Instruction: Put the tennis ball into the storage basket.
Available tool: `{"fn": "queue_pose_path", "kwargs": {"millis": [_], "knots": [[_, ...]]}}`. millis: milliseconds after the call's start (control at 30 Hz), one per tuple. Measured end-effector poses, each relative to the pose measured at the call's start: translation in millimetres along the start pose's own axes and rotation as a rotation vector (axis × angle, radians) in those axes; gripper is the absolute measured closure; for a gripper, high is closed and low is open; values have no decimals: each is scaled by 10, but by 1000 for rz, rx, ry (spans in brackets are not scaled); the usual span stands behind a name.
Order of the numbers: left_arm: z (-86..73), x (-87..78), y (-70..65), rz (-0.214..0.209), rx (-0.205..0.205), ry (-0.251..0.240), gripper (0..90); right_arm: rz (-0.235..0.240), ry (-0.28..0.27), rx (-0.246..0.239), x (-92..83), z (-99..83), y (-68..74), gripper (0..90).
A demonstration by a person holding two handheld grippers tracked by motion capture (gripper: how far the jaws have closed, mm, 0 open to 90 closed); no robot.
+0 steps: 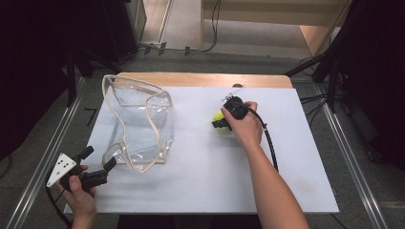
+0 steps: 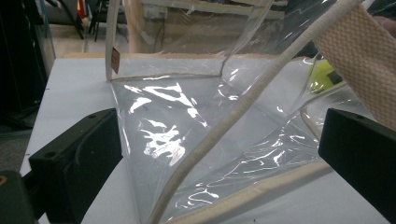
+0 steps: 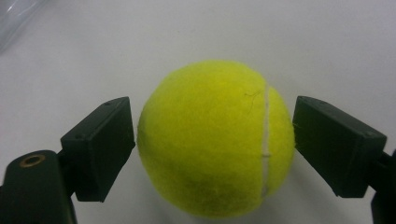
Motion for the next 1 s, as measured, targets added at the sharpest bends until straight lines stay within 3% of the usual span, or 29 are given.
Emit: {"fn": "queue_pose_path", "kwargs": {"millis": [433, 533, 633, 1000], "knots": [[-2, 3, -3, 0, -2, 1, 0, -3, 17, 23, 75, -17, -12, 125], [-1, 3, -1, -1, -2, 1, 0, -8, 15, 25, 65, -15, -19, 181], [-1, 3, -1, -1, -2, 2, 0, 7, 12, 29, 56, -11, -13, 222], [-2, 1, 1, 0, -3, 1, 0, 37, 12, 27, 25, -11, 12, 230]]}}
Point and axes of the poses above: each handheld gripper's, and its own axes: x roughly forward along the jaws, z roughly out of its top, y roughly to its left, the point moved 10 cm from there along x, roughly forward along the jaws, and after that the axes turned 9 degrees about x, right-handed, at the moved point
